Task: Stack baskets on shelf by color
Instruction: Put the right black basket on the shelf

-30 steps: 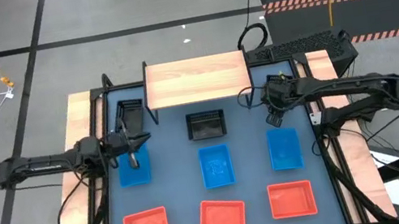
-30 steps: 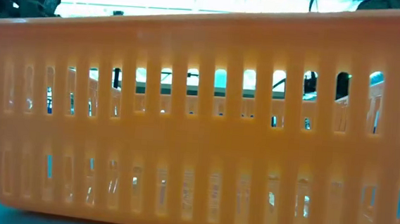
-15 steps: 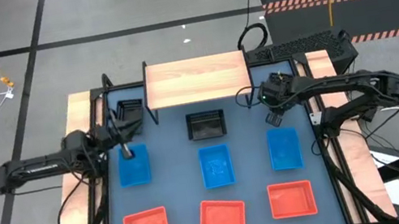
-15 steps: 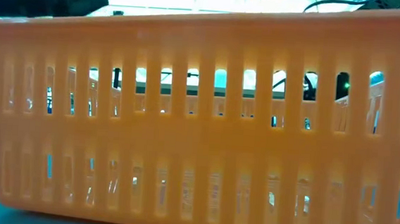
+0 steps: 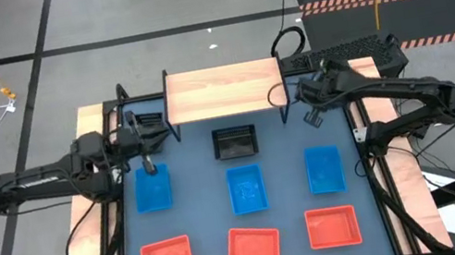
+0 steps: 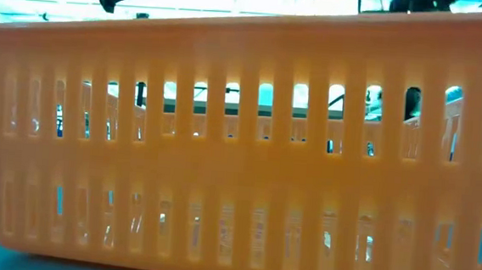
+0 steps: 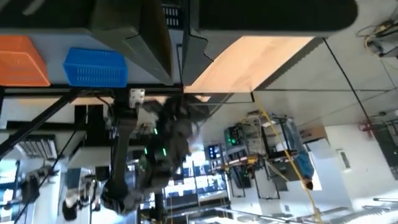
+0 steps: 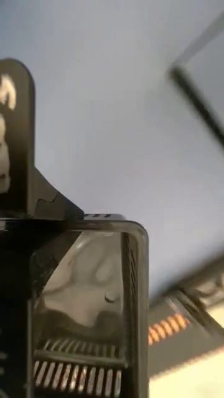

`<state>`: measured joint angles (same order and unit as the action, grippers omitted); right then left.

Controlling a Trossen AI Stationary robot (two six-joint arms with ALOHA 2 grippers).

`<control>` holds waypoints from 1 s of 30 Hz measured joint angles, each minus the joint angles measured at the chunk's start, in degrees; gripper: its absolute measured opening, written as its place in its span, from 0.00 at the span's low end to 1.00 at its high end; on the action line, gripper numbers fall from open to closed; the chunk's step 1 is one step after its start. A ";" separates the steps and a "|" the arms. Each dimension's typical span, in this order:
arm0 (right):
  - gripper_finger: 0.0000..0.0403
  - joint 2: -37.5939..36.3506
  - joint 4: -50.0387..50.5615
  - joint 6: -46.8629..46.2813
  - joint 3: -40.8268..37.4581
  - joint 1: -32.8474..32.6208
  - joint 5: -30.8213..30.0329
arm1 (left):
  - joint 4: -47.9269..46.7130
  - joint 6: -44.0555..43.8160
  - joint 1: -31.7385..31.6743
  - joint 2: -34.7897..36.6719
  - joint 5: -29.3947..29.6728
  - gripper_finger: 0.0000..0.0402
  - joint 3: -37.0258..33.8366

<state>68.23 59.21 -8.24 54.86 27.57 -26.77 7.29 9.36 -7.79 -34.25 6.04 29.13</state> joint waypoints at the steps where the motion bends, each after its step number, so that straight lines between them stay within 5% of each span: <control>1: 0.00 0.00 0.44 1.16 2.01 0.00 -0.47 | -0.18 0.61 -0.02 -0.87 0.05 0.09 0.43; 11: 0.00 3.06 -2.76 20.32 20.90 -1.80 -0.49 | -0.23 2.16 -0.07 -7.27 3.24 0.09 3.15; 18: 0.00 12.23 -6.76 31.51 31.64 -4.86 4.31 | -0.18 0.97 -0.07 -8.17 3.24 0.09 3.66; 30: 0.00 25.96 -2.40 31.42 33.76 -7.77 6.12 | -5.58 -2.01 -0.07 -8.14 3.42 0.09 3.66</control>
<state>94.19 56.81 23.17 88.62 19.80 -20.65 1.71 7.35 -7.86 -42.39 9.45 32.80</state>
